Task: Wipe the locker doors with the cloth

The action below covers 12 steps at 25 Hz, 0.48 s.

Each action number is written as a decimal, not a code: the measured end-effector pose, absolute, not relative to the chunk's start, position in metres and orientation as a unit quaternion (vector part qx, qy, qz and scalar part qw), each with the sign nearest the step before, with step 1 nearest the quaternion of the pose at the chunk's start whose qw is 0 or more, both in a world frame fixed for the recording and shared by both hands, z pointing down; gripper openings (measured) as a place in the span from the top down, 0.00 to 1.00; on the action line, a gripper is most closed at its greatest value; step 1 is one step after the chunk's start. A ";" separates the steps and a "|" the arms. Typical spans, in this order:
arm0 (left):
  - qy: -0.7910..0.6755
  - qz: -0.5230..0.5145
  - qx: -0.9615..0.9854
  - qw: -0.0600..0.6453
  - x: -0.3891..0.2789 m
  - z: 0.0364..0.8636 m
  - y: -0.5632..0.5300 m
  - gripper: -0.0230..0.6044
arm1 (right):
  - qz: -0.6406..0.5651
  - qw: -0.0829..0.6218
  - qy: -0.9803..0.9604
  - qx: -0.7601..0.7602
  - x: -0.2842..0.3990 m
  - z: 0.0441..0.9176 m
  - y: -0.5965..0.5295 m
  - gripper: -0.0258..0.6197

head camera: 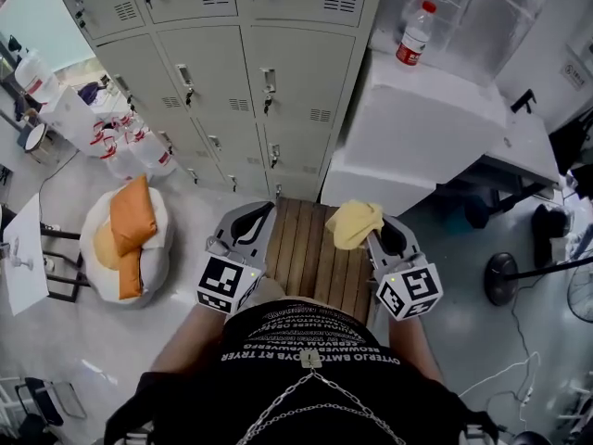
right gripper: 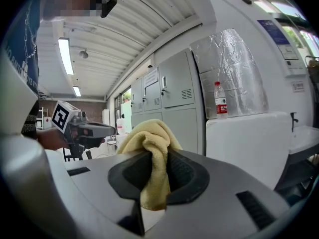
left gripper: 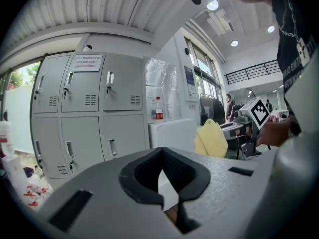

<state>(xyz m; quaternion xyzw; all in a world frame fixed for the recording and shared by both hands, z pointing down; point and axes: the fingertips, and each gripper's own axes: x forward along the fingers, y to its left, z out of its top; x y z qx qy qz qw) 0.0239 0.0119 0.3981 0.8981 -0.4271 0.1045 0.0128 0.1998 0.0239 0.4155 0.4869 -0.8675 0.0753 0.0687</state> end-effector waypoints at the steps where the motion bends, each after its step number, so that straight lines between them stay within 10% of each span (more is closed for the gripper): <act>1: -0.430 0.107 0.897 0.014 0.021 0.399 0.013 0.96 | 0.076 0.067 -0.869 0.485 0.198 0.415 0.024 0.86; 12: -0.429 0.121 0.895 0.029 0.003 0.412 0.008 0.96 | 0.088 0.059 -0.871 0.481 0.178 0.425 0.015 0.86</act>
